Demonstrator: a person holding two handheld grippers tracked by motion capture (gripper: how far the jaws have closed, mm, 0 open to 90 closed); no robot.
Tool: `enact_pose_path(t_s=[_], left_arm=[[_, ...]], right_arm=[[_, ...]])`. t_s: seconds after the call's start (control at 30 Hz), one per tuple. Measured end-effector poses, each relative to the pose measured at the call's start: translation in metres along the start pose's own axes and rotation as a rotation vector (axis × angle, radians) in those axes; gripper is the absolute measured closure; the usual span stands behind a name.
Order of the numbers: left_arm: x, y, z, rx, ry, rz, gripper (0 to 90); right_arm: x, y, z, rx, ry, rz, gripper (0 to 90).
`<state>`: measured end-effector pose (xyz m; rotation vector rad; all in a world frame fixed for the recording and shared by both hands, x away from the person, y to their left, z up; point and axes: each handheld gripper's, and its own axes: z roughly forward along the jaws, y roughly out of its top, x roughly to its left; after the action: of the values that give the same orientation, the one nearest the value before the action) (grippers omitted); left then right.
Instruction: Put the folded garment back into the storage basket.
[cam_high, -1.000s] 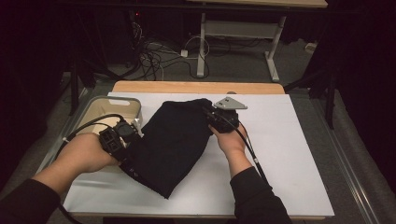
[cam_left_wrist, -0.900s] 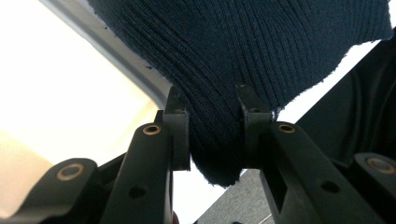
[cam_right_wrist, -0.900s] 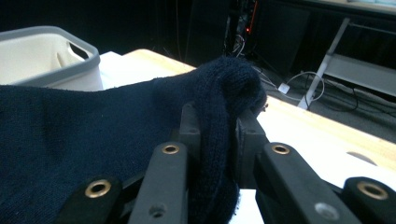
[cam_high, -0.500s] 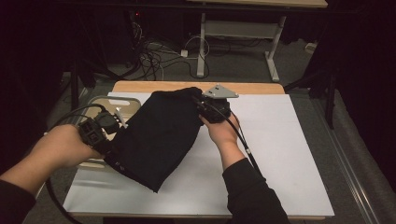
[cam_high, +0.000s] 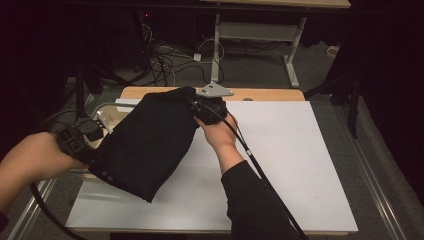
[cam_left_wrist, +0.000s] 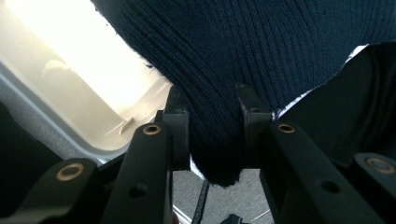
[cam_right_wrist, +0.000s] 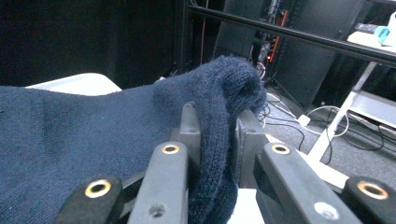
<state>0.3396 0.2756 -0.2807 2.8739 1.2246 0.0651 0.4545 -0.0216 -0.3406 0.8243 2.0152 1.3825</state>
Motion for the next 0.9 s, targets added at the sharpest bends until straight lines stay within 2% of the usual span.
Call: enact_pose_path(t_s=[0.1,0.57,0.9], left_arm=[[0.006,-0.008,0.001,0.003,0.010,-0.012,69.1],[0.031,-0.034,0.010,0.005,0.001,-0.075,69.1],[0.047,-0.048,0.014,0.002,-0.001,-0.124,69.1]], right_arm=[[0.005,0.002,0.007,-0.001,0.011,0.006,78.4],[0.030,0.014,0.043,-0.003,0.053,-0.015,78.4],[0.042,0.021,0.069,-0.005,0.078,-0.021,78.4]])
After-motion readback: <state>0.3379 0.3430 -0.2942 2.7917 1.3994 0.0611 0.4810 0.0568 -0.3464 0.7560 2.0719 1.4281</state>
